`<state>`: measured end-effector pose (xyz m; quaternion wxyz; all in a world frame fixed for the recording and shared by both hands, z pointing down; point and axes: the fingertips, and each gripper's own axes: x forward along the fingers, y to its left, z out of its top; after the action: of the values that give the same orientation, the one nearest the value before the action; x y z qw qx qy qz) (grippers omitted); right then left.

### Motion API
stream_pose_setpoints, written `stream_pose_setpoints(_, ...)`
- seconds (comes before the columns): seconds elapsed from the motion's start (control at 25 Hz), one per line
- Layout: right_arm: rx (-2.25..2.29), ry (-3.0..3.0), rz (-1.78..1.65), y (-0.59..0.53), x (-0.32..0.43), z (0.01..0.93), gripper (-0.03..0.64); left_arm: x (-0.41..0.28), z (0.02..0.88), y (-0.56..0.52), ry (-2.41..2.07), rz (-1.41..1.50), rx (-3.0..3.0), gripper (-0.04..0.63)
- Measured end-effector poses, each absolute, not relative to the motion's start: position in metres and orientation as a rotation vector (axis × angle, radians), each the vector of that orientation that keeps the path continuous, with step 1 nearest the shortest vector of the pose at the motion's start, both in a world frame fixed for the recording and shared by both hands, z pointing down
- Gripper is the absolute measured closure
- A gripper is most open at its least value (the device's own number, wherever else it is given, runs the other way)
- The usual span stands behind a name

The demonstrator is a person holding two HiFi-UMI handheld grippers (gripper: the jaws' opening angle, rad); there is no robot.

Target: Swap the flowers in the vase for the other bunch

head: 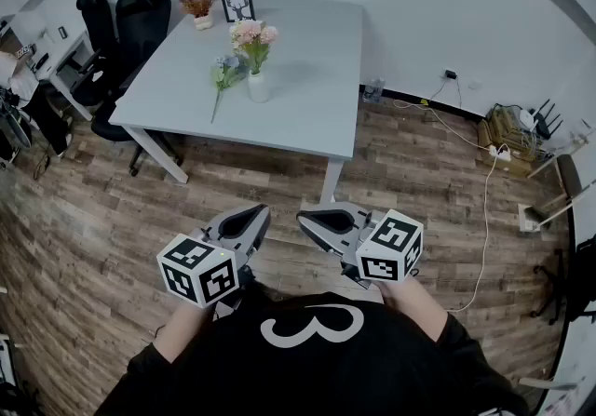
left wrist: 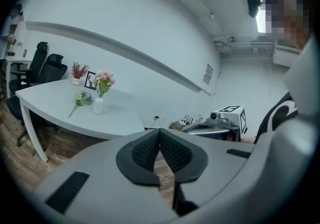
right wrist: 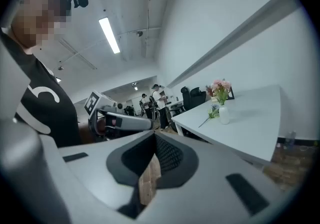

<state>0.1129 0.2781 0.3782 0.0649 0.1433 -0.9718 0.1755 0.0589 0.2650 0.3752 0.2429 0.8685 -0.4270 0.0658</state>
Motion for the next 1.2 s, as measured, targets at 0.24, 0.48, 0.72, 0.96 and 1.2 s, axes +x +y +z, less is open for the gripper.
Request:
stream_pose_setpoints(0.24,0.487,-2.947,0.494,0.272,0.122,0.375,0.610,0.068,0.378,0.258,-1.128,0.186,2.395,0.583)
stream_pose_setpoints(0.48,0.483,-2.949,0.488,0.278,0.121,0.374,0.609,0.071,0.380,0.267,-1.118,0.181,2.386,0.583)
stream_pose_setpoints(0.72,0.546,-2.979,0.493,0.275,0.126,0.367,0.609,0.075,0.374,0.273,-1.119,0.177,2.404,0.583)
stream_pose_setpoints(0.96,0.569,-3.039,0.543,0.268,0.121,0.352,0.609,0.064,0.371,0.274,-1.124,0.156,2.401,0.583)
stream_pose_setpoints(1.2,0.615,-3.021,0.568,0.250,0.115,0.360,0.607,0.053,0.383,0.257,-1.093,0.117,2.377,0.583)
